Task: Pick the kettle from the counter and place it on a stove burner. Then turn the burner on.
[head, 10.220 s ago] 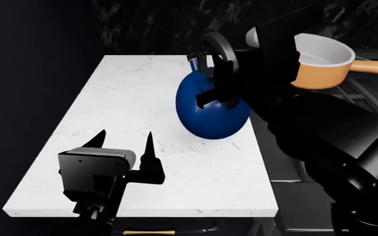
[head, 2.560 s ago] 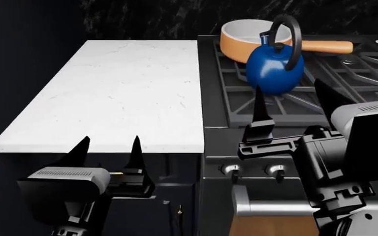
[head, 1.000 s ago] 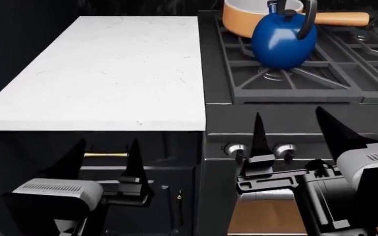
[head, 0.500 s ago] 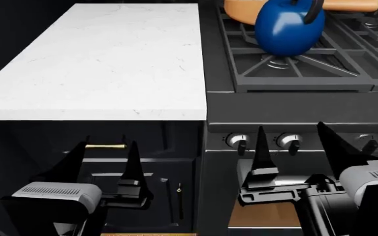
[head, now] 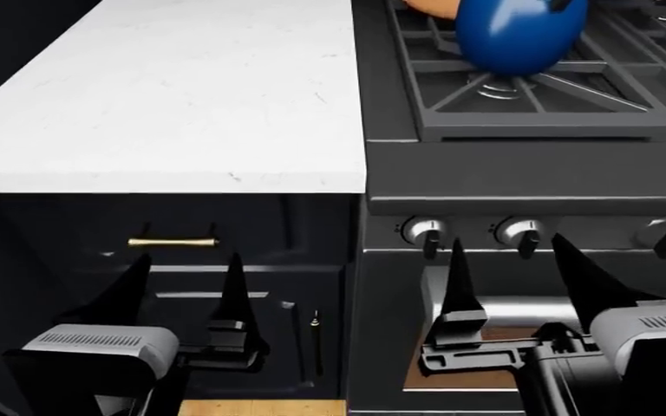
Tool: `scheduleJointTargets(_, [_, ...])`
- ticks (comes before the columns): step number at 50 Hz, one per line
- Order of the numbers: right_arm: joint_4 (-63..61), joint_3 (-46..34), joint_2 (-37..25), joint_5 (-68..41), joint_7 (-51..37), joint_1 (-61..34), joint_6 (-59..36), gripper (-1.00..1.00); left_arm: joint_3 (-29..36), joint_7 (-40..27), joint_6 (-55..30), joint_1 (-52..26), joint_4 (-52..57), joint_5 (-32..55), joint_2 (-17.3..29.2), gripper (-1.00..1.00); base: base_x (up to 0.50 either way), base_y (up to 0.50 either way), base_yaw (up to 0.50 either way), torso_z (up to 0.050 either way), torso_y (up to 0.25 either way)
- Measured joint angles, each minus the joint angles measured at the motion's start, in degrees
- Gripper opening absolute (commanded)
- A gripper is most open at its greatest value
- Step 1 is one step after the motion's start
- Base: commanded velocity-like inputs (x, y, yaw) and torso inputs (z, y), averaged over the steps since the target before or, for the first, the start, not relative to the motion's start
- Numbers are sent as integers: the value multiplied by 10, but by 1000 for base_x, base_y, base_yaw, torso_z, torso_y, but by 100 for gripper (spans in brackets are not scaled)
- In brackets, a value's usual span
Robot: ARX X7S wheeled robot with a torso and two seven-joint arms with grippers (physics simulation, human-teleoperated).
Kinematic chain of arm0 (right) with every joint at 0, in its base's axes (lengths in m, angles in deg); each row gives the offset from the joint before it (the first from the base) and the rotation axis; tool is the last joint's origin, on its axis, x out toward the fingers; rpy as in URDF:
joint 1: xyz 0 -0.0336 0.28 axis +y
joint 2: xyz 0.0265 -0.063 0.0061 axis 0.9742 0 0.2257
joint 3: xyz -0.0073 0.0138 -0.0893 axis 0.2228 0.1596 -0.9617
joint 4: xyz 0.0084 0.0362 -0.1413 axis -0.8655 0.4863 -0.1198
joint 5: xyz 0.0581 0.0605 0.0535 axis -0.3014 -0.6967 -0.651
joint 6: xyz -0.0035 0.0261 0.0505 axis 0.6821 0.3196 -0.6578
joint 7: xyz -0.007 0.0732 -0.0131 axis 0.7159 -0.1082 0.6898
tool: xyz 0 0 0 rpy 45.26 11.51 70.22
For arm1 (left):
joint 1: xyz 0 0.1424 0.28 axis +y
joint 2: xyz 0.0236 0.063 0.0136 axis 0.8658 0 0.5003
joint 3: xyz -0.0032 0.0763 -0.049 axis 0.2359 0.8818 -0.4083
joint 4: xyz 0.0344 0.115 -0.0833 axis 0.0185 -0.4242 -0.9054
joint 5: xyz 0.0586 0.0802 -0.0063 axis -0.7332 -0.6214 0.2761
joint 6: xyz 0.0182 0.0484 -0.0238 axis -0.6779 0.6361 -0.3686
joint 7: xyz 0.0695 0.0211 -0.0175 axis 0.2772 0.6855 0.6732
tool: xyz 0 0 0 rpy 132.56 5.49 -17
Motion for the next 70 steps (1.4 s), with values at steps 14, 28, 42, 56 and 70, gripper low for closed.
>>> scheduleJointTargets(14, [10,-7,3,6,4,10,16,100,1,2,8,4,-8,-1,0,100,0,0,0,-27,-33])
scheduleJointTargets(28, [20,-11,3,6,8,16,28,100,3,4,15,7,-14,-2,0,100,0,0,0,-27,-33])
scheduleJointTargets(42, [29,-13,7,5,11,18,32,100,2,6,23,10,-20,0,1,100,0,0,0,-21,-28])
scheduleJointTargets(56, [54,-9,20,-16,27,-7,23,100,5,9,33,14,-29,-2,-3,100,0,0,0,0,0])
scheduleJointTargets(70, [106,-9,44,-76,53,-48,-8,100,7,13,44,19,-39,-3,-5,100,0,0,0,0,0])
